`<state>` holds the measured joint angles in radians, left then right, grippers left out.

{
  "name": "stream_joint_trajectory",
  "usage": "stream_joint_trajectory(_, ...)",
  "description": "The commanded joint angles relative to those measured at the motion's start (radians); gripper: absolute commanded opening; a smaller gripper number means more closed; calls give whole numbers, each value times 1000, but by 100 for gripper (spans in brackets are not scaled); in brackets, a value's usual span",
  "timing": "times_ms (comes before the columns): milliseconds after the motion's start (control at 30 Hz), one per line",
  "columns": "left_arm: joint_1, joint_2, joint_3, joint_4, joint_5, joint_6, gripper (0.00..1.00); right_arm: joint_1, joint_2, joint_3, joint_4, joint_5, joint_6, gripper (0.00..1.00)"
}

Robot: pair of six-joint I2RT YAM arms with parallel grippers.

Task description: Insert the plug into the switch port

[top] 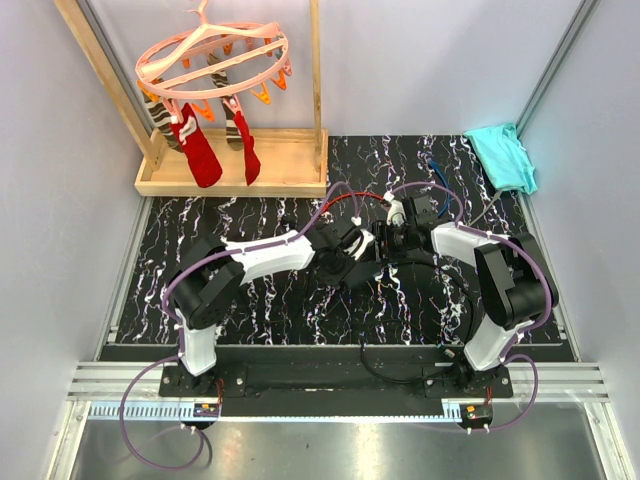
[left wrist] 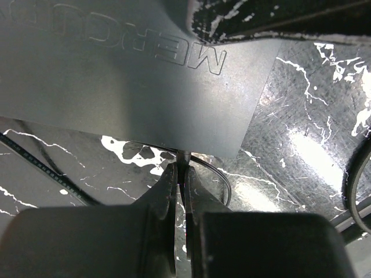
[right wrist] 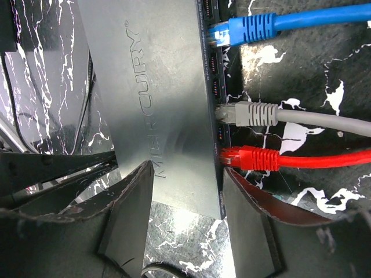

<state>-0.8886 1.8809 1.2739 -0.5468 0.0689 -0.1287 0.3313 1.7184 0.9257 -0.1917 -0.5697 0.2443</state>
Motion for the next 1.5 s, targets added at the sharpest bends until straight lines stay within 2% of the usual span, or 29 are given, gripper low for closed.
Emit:
stream_joint_trajectory(0,-3,-11,102,266,32,-60,0,74,20,13,-9,-162,30,58)
stream_joint_trajectory(267,-3,17,54,373,69,-138,0,83,15,13,26,-197,72,56)
stream_joint_trajectory(533,-4,12,117,383,130,-95,0,138,33,9,41,-206,87,55)
stream_joint_trajectory(667,-4,11,91,436,146,-97,0,146,21,-5,52,-214,99,54)
stream_joint_trajectory(933,-3,-9,64,521,-3,-141,0,155,-20,-39,55,-228,133,53)
stream_joint_trajectory(1033,-1,-16,59,544,-18,-138,0,160,-37,-62,57,-222,141,53)
stream_joint_trajectory(1267,-3,-11,-2,541,5,-91,2,104,-123,-106,26,71,165,54)
stream_joint_trajectory(1367,-1,-31,-39,533,-1,-77,11,60,-166,-110,6,169,162,63)
stream_joint_trajectory(1400,-1,-51,-51,530,-6,-75,17,43,-193,-108,0,194,158,68)
stream_joint_trajectory(1467,-1,-75,-87,530,-32,-74,23,32,-226,-105,-18,276,151,70)
